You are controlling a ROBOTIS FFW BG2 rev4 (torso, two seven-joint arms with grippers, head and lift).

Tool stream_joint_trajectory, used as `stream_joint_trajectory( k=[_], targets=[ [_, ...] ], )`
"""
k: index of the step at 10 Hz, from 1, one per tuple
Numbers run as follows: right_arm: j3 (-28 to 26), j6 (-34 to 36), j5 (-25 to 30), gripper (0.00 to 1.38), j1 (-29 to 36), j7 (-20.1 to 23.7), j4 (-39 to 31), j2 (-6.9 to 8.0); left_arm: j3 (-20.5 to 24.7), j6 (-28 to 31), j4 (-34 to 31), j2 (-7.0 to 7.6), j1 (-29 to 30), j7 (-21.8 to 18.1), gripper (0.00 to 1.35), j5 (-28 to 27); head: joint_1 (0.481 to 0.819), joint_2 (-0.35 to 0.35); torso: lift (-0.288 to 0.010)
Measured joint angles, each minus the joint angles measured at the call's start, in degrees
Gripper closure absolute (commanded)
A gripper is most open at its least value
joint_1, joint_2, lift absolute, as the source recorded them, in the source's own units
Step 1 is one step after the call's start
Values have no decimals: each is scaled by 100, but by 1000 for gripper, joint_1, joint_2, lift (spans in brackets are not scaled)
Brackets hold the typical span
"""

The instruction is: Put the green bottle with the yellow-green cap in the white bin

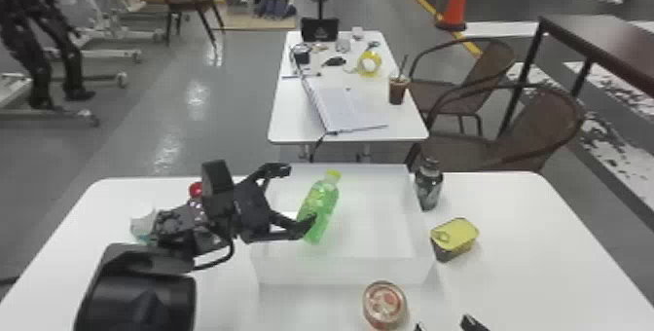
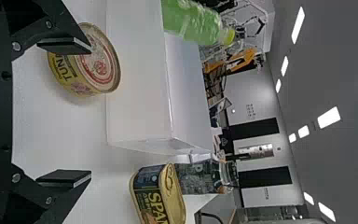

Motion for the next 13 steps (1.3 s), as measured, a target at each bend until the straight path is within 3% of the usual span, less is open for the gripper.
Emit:
stream_joint_trajectory(
  k=[3, 6, 8, 13],
  targets=[
    [0, -5, 3, 332, 0, 0, -6, 0, 170, 147, -535, 0, 445, 17, 211, 213, 549, 0, -100],
    [-7, -5, 22, 332, 28, 0, -42, -19, 731, 296, -1702, 0, 1984, 998, 211, 930, 549, 0, -100],
    [-17, -5, 25, 332, 66, 0, -81, -33, 831, 275, -2180, 0, 2934, 1739, 211, 1349, 549, 0, -100],
    [-28, -5, 43, 332, 158, -9, -161, -52, 1827, 67, -2509, 0, 4128, 2148, 211, 1313, 549, 0, -100]
  ],
)
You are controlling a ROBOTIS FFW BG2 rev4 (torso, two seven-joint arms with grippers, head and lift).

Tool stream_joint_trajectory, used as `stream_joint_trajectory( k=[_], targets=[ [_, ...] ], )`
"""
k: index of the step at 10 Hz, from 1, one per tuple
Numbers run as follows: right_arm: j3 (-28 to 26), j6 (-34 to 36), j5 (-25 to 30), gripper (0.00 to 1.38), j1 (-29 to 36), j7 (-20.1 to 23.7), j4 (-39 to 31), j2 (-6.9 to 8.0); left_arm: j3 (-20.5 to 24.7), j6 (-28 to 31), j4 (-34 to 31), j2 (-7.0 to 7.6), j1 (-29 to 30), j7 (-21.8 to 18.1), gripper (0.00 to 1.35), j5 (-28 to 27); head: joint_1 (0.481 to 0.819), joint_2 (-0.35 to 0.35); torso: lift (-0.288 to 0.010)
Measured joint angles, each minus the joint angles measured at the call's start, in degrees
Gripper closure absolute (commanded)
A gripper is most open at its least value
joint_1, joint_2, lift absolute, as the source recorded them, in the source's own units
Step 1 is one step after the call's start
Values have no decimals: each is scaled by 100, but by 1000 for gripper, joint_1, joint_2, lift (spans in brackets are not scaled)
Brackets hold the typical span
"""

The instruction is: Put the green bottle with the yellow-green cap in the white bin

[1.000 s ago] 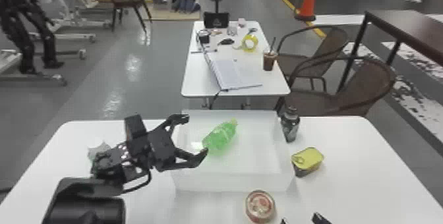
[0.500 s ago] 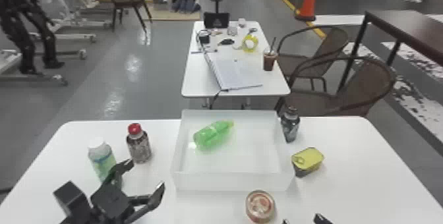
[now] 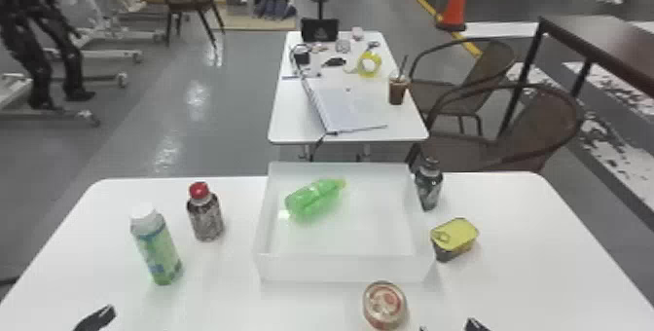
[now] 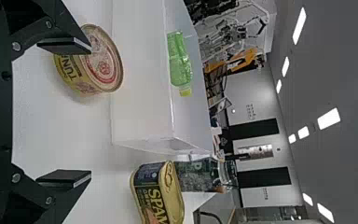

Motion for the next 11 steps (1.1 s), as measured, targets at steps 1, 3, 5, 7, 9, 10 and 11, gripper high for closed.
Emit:
stream_joint_trajectory(
  k=[1, 3, 5, 7, 9, 10, 11],
  targets=[
    [-5, 0, 19, 332, 32, -3, -34, -3, 142, -11, -40, 0, 139, 46, 211, -32, 549, 0, -100],
    [-8, 0, 43, 332, 99, -25, -115, -23, 257, -7, -54, 0, 315, 186, 211, 1, 549, 0, -100],
    [-7, 2, 38, 332, 159, -54, -171, -54, 323, -23, -61, 0, 387, 242, 211, 41, 549, 0, -100],
    [7, 7, 50, 332, 157, -53, -165, -54, 372, -45, -61, 0, 449, 292, 211, 151, 549, 0, -100],
    [7, 13, 62, 332, 150, -53, -185, -56, 359, -58, -64, 0, 456, 296, 211, 214, 549, 0, -100],
    [5, 19, 62, 332, 153, -53, -192, -58, 360, -63, -72, 0, 455, 309, 211, 242, 549, 0, -100],
    [5, 24, 62, 332, 157, -53, -198, -60, 354, -66, -76, 0, 453, 314, 211, 259, 549, 0, -100]
  ],
)
